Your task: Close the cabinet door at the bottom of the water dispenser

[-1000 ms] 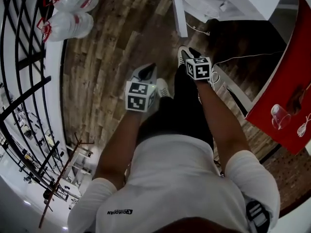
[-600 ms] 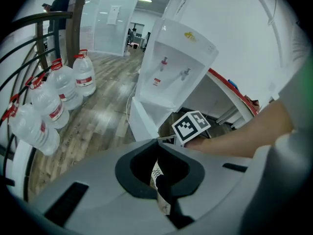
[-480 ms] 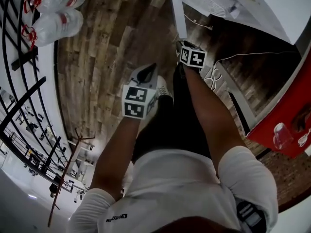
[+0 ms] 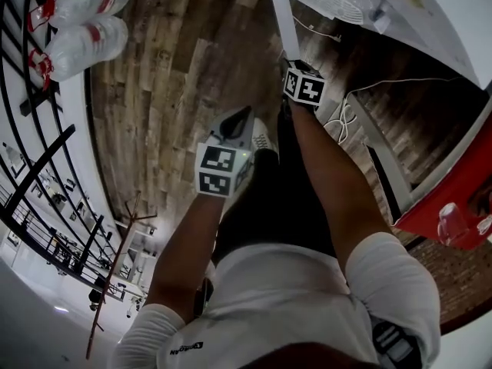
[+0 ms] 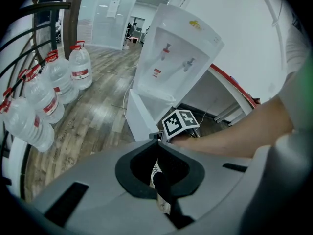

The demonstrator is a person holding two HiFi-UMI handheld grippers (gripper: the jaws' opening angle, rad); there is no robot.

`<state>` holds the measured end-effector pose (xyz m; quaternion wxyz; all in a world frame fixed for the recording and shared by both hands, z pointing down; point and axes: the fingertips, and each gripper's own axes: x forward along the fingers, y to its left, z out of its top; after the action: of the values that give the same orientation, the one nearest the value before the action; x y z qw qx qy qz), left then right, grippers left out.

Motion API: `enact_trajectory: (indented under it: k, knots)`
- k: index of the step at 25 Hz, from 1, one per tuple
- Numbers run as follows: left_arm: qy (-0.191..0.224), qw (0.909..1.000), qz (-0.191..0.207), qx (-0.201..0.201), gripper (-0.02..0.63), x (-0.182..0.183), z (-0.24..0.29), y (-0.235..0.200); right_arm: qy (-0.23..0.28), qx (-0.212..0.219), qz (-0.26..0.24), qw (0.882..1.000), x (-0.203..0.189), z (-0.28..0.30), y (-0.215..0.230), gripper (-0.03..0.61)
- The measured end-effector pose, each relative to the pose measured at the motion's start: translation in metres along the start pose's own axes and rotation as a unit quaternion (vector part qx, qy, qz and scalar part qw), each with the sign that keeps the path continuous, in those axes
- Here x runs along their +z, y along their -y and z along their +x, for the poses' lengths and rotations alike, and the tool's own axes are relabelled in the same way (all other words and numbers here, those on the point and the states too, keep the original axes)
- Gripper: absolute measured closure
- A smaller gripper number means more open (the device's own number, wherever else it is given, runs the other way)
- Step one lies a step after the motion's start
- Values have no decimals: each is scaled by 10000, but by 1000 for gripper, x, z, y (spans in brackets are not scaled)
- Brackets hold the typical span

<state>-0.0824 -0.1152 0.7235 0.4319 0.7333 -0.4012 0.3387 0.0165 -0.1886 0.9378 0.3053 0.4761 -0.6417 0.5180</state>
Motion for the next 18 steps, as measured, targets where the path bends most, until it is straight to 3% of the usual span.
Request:
enact_trajectory:
  k: [18]
  knots:
    - [-98,9999,25,-87,617,5,17,6,524,-782,-505,9943,53,-22,89,439]
